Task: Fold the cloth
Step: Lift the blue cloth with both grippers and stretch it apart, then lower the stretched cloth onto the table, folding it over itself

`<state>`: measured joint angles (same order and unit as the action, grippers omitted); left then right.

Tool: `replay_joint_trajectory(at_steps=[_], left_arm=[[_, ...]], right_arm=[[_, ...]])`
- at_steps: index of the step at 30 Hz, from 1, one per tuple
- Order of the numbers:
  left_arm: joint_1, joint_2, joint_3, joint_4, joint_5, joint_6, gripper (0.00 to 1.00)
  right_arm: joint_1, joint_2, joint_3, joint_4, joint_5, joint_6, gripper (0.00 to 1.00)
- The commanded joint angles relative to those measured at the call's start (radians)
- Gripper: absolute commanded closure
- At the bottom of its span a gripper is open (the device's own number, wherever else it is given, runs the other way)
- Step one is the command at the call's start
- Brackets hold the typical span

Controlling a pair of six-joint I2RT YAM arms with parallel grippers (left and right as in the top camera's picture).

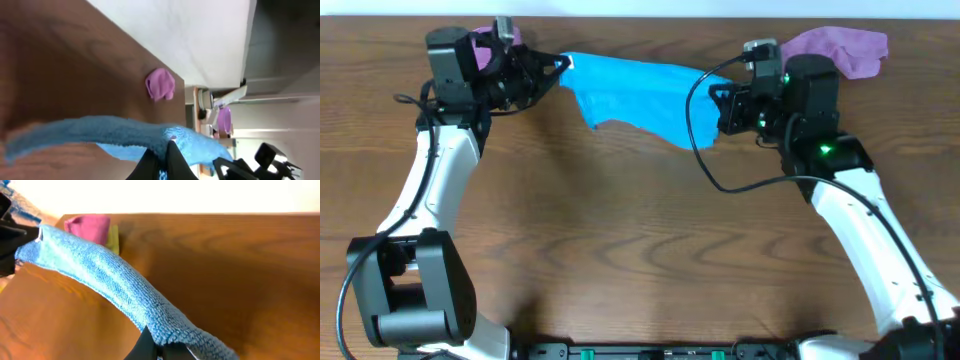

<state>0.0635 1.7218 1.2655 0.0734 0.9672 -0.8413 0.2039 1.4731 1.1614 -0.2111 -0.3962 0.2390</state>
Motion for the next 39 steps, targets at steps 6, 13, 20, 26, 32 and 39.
replay_joint_trajectory(at_steps=[6, 13, 20, 26, 32, 39], left_arm=[[-0.018, 0.024, 0.034, 0.075, -0.167, 0.006, 0.94], [-0.04, 0.138, 0.068, 0.191, -0.168, -0.005, 0.94], [-0.033, 0.201, 0.208, 0.178, -0.086, 0.053, 0.94], [-0.031, 0.201, 0.284, 0.047, 0.019, 0.102, 0.94], [-0.03, 0.2, 0.284, -0.17, 0.115, 0.247, 0.94], [-0.03, 0.195, 0.284, -0.42, 0.161, 0.423, 0.94]], right_arm=[[-0.044, 0.199, 0.148, 0.066, 0.068, -0.062, 0.99], [-0.046, 0.339, 0.314, 0.061, 0.079, -0.093, 0.99], [-0.053, 0.361, 0.377, 0.031, 0.097, -0.134, 0.99], [-0.053, 0.356, 0.43, -0.092, 0.093, -0.159, 0.99], [-0.052, 0.33, 0.43, -0.229, 0.074, -0.216, 0.99], [-0.052, 0.302, 0.43, -0.405, 0.048, -0.248, 0.99]])
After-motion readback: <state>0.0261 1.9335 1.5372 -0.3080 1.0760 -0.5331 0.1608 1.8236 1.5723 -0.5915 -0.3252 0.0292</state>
